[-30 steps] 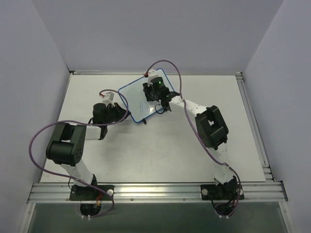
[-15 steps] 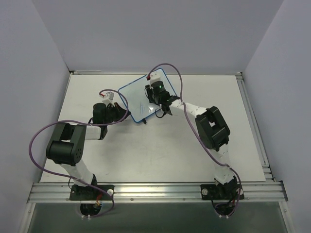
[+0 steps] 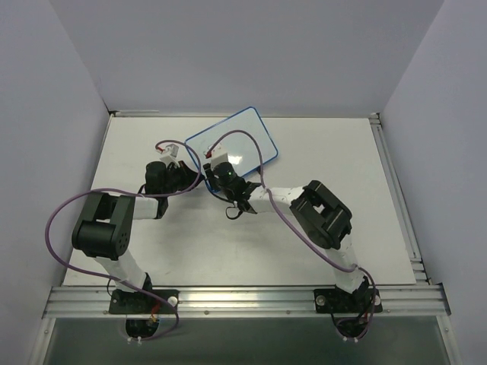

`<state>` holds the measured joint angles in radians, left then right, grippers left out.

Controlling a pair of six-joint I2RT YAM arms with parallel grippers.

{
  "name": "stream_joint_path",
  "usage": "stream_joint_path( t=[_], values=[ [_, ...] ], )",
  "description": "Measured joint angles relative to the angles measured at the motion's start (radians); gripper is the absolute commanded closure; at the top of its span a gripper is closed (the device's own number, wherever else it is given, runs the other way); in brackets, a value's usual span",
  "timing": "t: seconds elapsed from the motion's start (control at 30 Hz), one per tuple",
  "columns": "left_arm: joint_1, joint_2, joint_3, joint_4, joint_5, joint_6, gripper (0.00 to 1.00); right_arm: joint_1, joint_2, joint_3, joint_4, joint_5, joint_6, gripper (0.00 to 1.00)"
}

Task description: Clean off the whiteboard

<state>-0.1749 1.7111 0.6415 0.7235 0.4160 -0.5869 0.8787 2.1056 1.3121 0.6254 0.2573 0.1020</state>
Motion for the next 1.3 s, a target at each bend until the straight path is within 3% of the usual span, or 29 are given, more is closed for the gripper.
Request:
stream_joint_path(
  t=[0.23, 0.67, 0.97, 1.3],
  values=[
    [0.000, 0.000, 0.000, 0.001, -0.001, 0.000, 0.98, -0.043, -0.018, -0.051, 0.056, -0.063, 0.043, 0.96],
    [-0.006, 0.000, 0.001, 0.006, -0.001, 0.001, 0.98, -0.265, -0.072, -0.187, 0.142, -0.090, 0.095, 0.96],
    [-0.006, 0.000, 0.001, 0.006, -0.002, 0.002, 0.98, -0.208, -0.063, -0.185, 0.152, 0.008, 0.077, 0.96],
    [-0.006, 0.000, 0.001, 0.005, -0.007, 0.006, 0.98, 0.014, -0.014, -0.124, 0.157, 0.097, 0.084, 0.96]
  ],
)
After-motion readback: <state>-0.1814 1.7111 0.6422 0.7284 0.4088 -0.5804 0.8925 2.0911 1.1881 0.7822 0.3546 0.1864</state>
